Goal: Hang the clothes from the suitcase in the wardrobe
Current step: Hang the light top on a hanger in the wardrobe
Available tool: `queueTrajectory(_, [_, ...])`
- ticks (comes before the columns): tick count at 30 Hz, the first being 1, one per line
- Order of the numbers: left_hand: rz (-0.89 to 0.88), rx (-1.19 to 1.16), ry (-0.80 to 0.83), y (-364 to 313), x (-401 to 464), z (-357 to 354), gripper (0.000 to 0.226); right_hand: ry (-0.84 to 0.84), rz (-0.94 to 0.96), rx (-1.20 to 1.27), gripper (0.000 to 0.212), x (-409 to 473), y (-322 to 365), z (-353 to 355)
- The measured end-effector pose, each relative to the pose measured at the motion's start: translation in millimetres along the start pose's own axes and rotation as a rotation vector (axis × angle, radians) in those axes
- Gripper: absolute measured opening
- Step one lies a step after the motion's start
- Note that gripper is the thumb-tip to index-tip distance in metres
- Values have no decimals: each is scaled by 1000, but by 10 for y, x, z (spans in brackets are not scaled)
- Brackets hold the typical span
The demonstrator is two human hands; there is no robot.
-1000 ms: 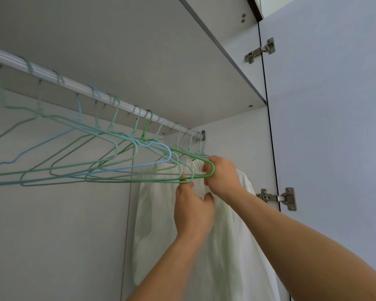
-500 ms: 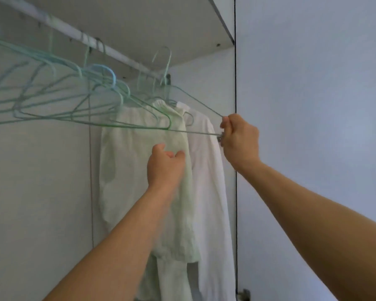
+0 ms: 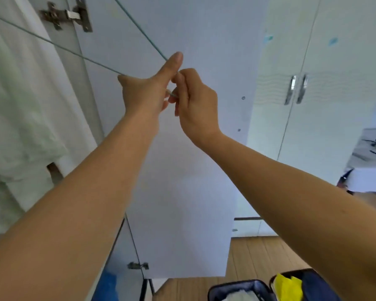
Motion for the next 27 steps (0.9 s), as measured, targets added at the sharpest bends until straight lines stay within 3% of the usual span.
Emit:
queueTrajectory(2, [47,12,42,204,-233,-331,96,32,87,-97,28,-64,-272,380])
queueTrajectory(6, [41,45,-3,605,-670,-932,45,168,238,-241,36,-249,-773,1112])
queueTrajectory(10, [-20,183,-1,970,-1295,-1466,47,338,208,-255,44,-385,-1205,1869])
queueTrajectory(15, [-86,304,223,1515,-1981,-2048,41,375,-154,-382,39,-556,-1896,2866])
queueTrajectory(17, [-33,363,294,1797,-2218,-2185,36,387,-340,-462,35,-639,-2226,3188])
queueTrajectory(21, [103,473,417,2464,-2504,-2355,28,594,-649,-616,38,-970,-2812,3603])
queueTrajectory(25, [261,561,540,3191,-2716,-2346,28,781,-805,-752,46,-1444,-3272,3872])
queueTrajectory(27, [332,579,581,3661,-2822,-2273,28,774,-857,-779,46,-1755,-3534,3987])
Point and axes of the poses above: each hand's wrist, its own x-axis towards the middle knuckle, its own z-axis out of the back of the hand, y = z × x, the point moved 6 cm from there along x, towards the middle knuckle, and after that the axes turned 10 degrees about -y, right-handed, at the moved point
